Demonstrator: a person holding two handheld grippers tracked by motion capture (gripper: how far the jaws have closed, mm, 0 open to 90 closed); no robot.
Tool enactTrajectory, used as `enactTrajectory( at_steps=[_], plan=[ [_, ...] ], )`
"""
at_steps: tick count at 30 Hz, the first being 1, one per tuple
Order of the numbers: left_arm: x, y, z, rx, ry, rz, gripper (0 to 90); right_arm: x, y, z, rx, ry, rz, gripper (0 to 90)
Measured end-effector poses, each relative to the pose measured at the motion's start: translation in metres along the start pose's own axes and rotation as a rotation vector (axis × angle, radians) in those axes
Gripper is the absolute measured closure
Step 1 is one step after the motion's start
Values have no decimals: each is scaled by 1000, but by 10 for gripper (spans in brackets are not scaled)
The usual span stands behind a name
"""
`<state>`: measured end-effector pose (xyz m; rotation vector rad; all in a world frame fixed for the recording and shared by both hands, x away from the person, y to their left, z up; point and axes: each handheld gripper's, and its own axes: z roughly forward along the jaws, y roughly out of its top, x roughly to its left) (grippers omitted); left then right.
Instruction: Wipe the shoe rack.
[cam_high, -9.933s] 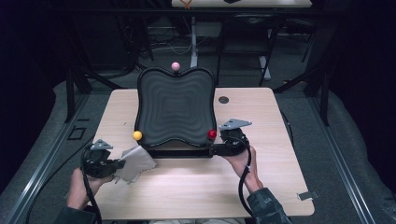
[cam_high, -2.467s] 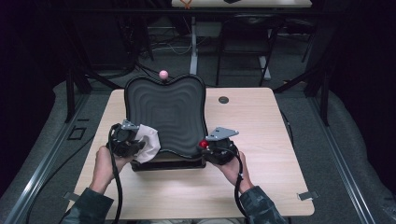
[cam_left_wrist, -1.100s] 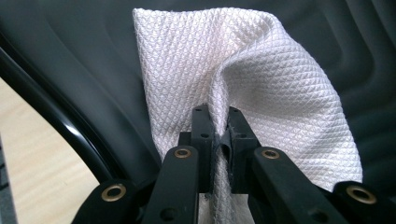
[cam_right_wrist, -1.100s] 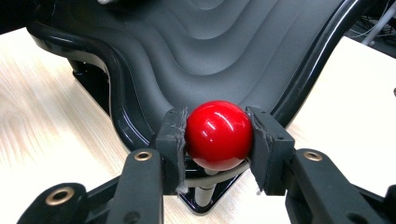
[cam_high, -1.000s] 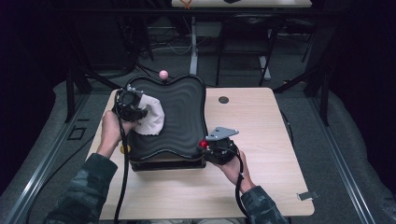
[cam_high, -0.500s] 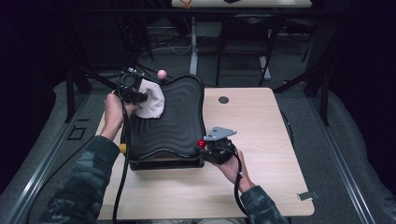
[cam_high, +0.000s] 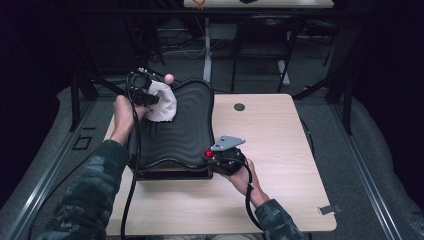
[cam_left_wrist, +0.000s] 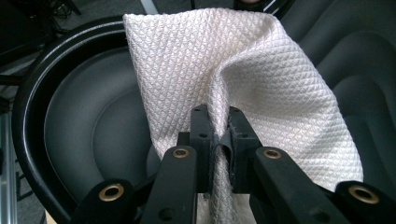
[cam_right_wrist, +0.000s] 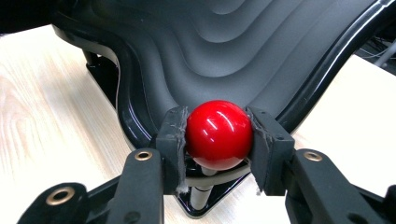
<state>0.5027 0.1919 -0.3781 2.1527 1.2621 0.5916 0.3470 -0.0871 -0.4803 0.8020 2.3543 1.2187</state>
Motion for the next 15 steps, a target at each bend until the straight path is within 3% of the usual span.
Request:
enactTrajectory(
  at_steps=[5, 8, 11, 13, 15],
  plan=[
    [-1, 3, 2, -8, 10, 5, 830, 1, 1, 2, -2, 3, -9, 599],
    [0, 2, 2, -9, 3, -1, 832, -1, 0, 1, -13, 21, 14, 562],
    [1, 1, 3, -9, -3, 0, 834, -2, -1, -4, -4, -28, 31, 468],
    [1, 1, 3, -8, -5, 0, 834, -6, 0, -8, -33, 20, 78, 483],
    [0, 2, 3, -3, -7, 5, 835, -6, -1, -11, -39, 45, 71, 511]
  ],
)
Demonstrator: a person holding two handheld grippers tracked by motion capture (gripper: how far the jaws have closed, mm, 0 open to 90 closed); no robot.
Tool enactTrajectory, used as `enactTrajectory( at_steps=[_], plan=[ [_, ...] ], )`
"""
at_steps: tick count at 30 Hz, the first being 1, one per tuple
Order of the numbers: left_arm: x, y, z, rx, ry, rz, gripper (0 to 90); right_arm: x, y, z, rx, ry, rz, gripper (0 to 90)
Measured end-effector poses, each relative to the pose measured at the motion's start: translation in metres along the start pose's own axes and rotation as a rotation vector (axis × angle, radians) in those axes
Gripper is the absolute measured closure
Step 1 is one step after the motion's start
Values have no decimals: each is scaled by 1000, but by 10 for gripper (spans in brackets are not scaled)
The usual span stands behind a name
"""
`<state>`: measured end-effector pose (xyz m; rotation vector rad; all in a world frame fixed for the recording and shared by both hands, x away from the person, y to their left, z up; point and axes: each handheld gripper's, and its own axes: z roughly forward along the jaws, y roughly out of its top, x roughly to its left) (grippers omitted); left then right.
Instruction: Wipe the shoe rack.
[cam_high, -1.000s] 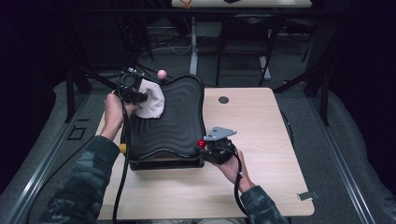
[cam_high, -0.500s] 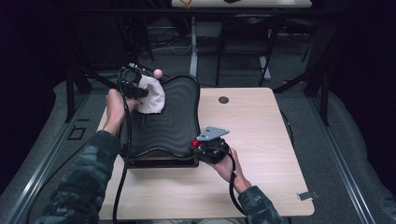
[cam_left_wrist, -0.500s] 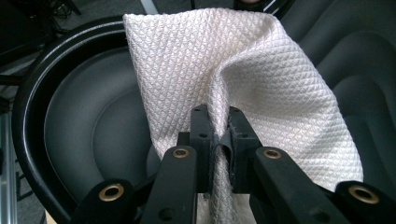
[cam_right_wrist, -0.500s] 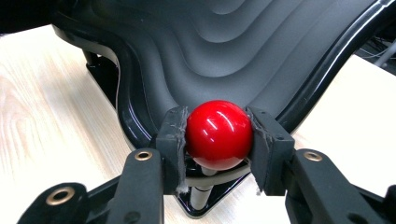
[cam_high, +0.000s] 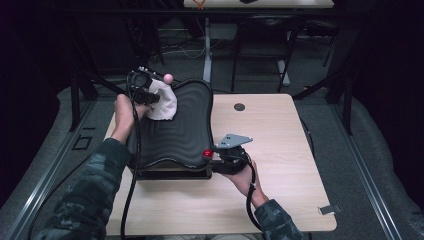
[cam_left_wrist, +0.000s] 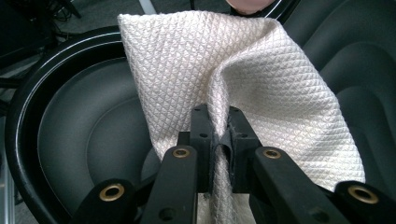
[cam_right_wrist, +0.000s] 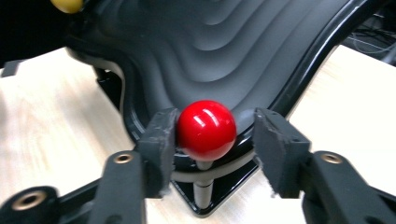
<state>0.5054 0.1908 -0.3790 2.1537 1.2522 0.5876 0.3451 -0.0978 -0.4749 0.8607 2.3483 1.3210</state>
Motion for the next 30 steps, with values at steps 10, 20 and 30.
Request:
enactTrajectory(
  at_steps=[10, 20, 30],
  plan=[
    [-8, -10, -1, 0, -29, 9, 835, 5, -2, 3, 6, -16, -19, 597],
    [-18, -24, -3, 14, -49, 20, 836, 5, -3, 4, -2, -11, -26, 599],
    [-32, -47, -6, 6, -76, 33, 836, 9, -2, 3, 8, -49, -43, 598]
  ],
)
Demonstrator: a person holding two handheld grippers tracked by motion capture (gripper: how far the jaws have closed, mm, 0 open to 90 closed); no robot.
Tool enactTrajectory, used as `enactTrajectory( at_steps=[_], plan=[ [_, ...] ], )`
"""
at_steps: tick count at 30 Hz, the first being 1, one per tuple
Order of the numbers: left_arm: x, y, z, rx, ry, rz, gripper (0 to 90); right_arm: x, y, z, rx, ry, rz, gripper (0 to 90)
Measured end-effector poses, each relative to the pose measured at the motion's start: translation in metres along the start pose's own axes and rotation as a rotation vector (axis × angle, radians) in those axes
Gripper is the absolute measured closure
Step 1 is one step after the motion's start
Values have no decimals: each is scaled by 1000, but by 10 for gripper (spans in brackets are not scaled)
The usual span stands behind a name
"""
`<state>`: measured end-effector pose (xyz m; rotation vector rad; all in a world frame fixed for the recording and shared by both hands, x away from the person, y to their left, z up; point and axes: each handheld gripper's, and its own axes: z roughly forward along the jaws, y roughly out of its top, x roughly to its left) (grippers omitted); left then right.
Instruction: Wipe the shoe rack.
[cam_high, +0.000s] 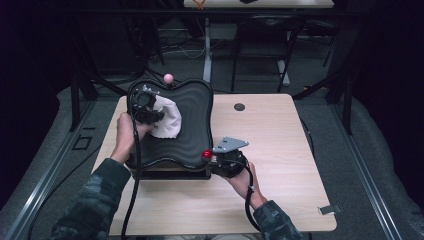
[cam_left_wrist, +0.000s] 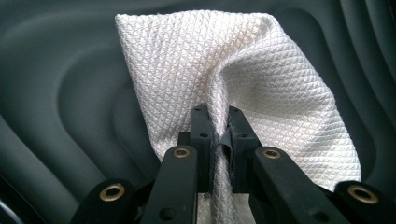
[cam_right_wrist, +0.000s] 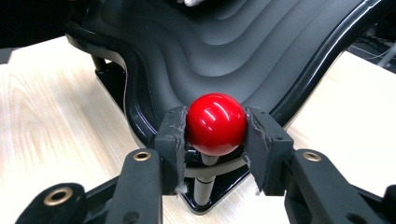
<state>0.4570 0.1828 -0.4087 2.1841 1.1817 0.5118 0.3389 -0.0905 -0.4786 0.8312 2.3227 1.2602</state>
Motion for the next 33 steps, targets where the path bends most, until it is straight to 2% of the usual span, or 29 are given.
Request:
enactTrajectory(
  at_steps=[12, 14, 33],
  plan=[
    [-19, -37, -7, -1, -33, 11, 835, -1, 0, 0, 5, -7, -5, 599],
    [-21, -41, -7, 1, -36, 14, 835, -1, -1, 1, -10, 16, -4, 599],
    [-35, -71, -12, 38, -66, 20, 836, -2, 4, 12, -20, 43, -44, 600]
  ],
)
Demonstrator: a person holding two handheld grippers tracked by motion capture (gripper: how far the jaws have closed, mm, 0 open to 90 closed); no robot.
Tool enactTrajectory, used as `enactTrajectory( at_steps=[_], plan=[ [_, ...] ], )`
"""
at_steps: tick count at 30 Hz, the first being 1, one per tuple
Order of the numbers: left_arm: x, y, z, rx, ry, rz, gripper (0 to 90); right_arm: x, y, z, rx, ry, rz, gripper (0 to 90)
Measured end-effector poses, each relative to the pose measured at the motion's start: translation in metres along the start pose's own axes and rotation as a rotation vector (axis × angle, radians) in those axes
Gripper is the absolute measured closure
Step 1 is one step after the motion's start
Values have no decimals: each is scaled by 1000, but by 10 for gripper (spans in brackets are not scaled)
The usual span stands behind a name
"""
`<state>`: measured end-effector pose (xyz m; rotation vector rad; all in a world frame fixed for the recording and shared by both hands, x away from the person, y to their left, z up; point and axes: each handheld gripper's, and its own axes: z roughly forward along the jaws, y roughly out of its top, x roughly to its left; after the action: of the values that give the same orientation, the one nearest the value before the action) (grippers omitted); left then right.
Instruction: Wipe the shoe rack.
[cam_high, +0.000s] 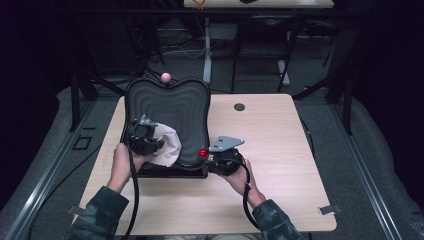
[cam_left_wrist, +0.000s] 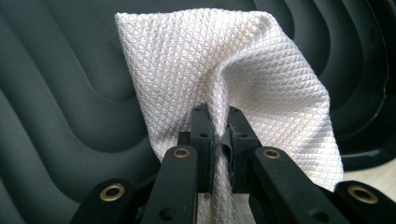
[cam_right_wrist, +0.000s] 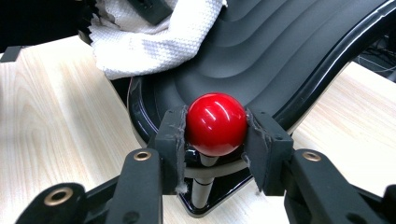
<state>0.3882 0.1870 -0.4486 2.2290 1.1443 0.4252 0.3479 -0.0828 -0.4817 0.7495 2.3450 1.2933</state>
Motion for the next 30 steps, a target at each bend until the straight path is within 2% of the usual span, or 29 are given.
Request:
enactTrajectory(
  at_steps=[6, 11, 20, 30],
  plan=[
    [-9, -3, 1, -12, 8, 21, 835, 0, 0, 1, 0, 7, -2, 600],
    [-10, 3, 3, -24, 5, 21, 835, 0, 0, 1, -3, 4, -5, 600],
    [-2, 34, 10, -37, 26, 38, 835, 1, 0, 1, 0, -7, -12, 600],
    [9, 59, 15, -63, 42, 21, 835, 1, 0, 1, 4, -8, -7, 600]
  ],
)
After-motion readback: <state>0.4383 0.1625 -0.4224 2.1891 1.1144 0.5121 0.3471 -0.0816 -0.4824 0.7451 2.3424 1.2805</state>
